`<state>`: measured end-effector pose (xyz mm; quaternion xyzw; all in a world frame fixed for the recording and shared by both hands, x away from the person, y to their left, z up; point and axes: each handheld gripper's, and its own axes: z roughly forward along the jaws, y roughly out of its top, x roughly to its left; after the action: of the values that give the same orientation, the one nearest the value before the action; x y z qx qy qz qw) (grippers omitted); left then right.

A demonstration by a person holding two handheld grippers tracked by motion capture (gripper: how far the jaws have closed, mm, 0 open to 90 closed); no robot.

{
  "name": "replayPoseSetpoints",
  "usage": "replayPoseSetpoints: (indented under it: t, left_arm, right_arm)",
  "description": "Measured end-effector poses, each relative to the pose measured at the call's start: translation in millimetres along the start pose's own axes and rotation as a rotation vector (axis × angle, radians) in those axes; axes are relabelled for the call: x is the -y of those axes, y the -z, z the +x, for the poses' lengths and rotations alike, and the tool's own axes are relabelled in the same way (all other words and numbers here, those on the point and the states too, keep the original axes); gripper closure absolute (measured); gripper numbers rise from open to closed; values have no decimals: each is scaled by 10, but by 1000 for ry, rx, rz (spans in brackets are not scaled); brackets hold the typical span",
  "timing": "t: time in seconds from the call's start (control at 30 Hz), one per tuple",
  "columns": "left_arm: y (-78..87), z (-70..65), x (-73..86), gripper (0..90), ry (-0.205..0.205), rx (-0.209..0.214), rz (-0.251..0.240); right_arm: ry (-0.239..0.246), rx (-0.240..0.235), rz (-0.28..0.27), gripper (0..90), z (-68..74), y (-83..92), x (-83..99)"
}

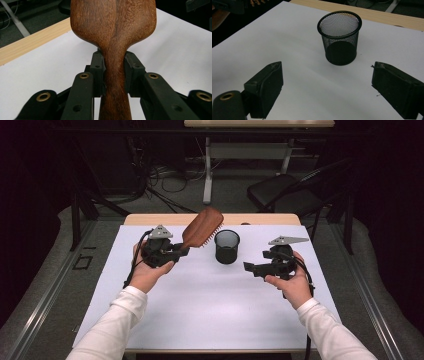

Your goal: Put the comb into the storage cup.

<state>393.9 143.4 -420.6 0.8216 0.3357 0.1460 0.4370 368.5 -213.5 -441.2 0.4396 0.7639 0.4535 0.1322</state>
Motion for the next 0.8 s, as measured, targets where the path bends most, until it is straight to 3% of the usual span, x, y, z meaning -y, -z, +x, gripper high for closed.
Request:
replayPoseSetpoints:
  t: [0.8]
  left_arm:
    - [-190,-142,-85,718,-14,18,-11]
  right_arm:
    - [-58,-17,-8,116,54,-155,-319]
